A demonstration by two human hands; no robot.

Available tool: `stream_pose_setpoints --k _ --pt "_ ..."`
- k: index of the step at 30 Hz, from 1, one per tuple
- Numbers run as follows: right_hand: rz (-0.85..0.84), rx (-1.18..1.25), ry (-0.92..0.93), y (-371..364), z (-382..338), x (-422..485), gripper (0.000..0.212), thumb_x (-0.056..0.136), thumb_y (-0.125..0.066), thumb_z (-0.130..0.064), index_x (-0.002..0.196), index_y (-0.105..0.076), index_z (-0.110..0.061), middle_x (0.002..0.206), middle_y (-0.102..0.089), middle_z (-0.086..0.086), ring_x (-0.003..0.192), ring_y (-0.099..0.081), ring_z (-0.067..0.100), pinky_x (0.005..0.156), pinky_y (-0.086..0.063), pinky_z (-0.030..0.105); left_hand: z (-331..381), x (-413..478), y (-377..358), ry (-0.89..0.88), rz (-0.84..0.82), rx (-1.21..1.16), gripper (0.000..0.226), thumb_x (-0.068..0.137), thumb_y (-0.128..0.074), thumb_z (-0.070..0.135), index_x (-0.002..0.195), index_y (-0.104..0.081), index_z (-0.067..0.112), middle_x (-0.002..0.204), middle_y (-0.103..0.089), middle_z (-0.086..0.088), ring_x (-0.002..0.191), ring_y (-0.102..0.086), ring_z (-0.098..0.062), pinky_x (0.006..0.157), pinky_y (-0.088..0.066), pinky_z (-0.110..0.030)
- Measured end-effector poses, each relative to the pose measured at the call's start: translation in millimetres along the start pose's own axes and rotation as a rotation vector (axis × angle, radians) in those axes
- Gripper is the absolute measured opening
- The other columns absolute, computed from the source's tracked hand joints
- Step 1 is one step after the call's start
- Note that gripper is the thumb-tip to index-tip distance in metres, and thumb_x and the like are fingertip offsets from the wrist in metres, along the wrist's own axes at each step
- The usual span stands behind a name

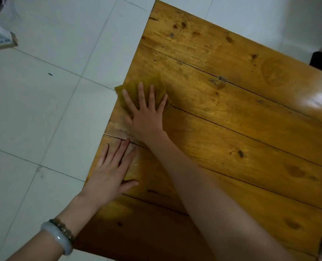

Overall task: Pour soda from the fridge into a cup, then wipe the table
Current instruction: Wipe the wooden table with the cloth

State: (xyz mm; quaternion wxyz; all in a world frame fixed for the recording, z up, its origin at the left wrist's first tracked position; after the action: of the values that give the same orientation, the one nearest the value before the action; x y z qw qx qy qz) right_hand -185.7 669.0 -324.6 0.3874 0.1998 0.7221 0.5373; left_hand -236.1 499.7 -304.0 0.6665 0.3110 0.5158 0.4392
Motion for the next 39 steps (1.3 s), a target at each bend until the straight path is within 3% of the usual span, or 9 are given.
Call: stream_pose_setpoints --k 6,11,16,22,25,28,31,35,39 --pt "0.010 -0.079 0.277 -18.5 -0.8 -47.1 0.061 0.093 -0.021 -0.060 0.148 -0.004 -0.040 0.159 0.004 0.003 0.144 0.006 0.035 0.110 0.003 0.063 9.3 -17.9 -13.3 0.071 -0.019 0.008 0.087 0.081 -0.028 0.071 0.148 -0.025 0.016 0.154 -0.022 -0.017 0.144 -0.012 -0.031 0.113 -0.014 -0.054" --pt "-0.012 -0.117 0.301 -30.3 49.2 -92.3 0.059 0.092 -0.017 -0.055 0.147 0.003 -0.043 0.159 0.008 -0.001 0.145 0.010 0.030 0.113 0.009 0.057 28.4 -29.8 -22.5 0.145 -0.023 -0.026 0.095 0.074 -0.028 0.079 0.151 -0.015 0.025 0.158 -0.009 -0.012 0.145 -0.003 -0.030 0.113 -0.012 -0.059" --pt "-0.022 -0.153 0.173 -31.8 122.3 -133.8 0.063 0.087 -0.007 -0.055 0.147 0.002 -0.040 0.159 0.002 0.001 0.145 0.005 0.032 0.114 0.001 0.058 44.3 -35.8 -28.5 0.238 0.006 -0.062 0.101 0.070 -0.041 0.080 0.150 -0.001 0.033 0.157 0.008 -0.006 0.144 0.009 -0.027 0.114 0.000 -0.055" --pt "-0.035 -0.108 -0.073 -42.4 207.9 -199.6 0.063 0.089 -0.014 -0.056 0.144 0.014 -0.039 0.156 0.016 0.001 0.142 0.018 0.029 0.113 0.006 0.057 47.2 -33.0 -30.9 0.294 -0.063 -0.127 0.102 0.072 -0.049 0.071 0.145 0.015 0.039 0.151 0.029 -0.001 0.139 0.027 -0.022 0.115 0.009 -0.051" --pt "-0.027 -0.065 -0.169 -48.8 219.8 -217.8 0.067 0.083 -0.004 -0.058 0.145 0.010 -0.038 0.156 0.014 0.001 0.144 0.012 0.032 0.112 0.006 0.056 47.0 -32.1 -31.9 0.286 -0.098 -0.119 0.101 0.073 -0.044 0.070 0.144 0.019 0.038 0.149 0.034 -0.003 0.138 0.030 -0.024 0.114 0.010 -0.052" --pt "-0.048 0.027 -0.322 -53.6 200.6 -225.5 0.065 0.089 -0.011 -0.057 0.147 0.011 -0.035 0.156 0.017 0.004 0.143 0.014 0.034 0.111 0.008 0.059 46.9 -32.6 -31.2 0.286 -0.140 -0.083 0.098 0.075 -0.038 0.071 0.142 0.025 0.037 0.148 0.037 -0.006 0.137 0.032 -0.026 0.113 0.012 -0.051" --pt "-0.074 0.088 -0.388 -57.8 160.4 -221.9 0.064 0.095 -0.018 -0.051 0.147 0.014 -0.033 0.156 0.019 0.006 0.142 0.018 0.037 0.110 0.008 0.064 49.2 -35.1 -29.8 0.284 -0.162 -0.052 0.096 0.080 -0.036 0.071 0.141 0.029 0.035 0.149 0.037 -0.008 0.137 0.032 -0.028 0.113 0.011 -0.052" --pt "-0.080 0.114 -0.332 -51.0 106.0 -187.1 0.068 0.082 0.003 -0.058 0.145 0.017 -0.036 0.156 0.021 0.007 0.141 0.018 0.039 0.104 0.011 0.068 49.0 -35.8 -24.8 0.263 -0.138 -0.019 0.095 0.081 -0.035 0.072 0.143 0.026 0.032 0.150 0.032 -0.007 0.138 0.027 -0.029 0.114 0.007 -0.053" --pt "-0.080 0.124 -0.217 -35.3 59.2 -127.8 0.062 0.095 -0.016 -0.054 0.146 0.015 -0.037 0.155 0.024 0.009 0.140 0.020 0.041 0.102 0.010 0.072 48.6 -38.9 -24.1 0.233 -0.007 0.050 0.082 0.084 -0.036 0.068 0.151 -0.010 0.027 0.157 -0.010 -0.013 0.144 -0.011 -0.033 0.112 -0.018 -0.055"
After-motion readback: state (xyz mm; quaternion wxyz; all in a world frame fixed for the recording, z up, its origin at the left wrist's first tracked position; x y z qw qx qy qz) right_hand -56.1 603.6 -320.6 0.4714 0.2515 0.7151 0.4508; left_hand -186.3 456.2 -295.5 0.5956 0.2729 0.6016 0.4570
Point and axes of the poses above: each hand's wrist, its own x-axis towards the middle knuckle, its own y-axis out of the back of the hand, z = x × y, the point moved 2 cm from there along x, towards the middle knuckle
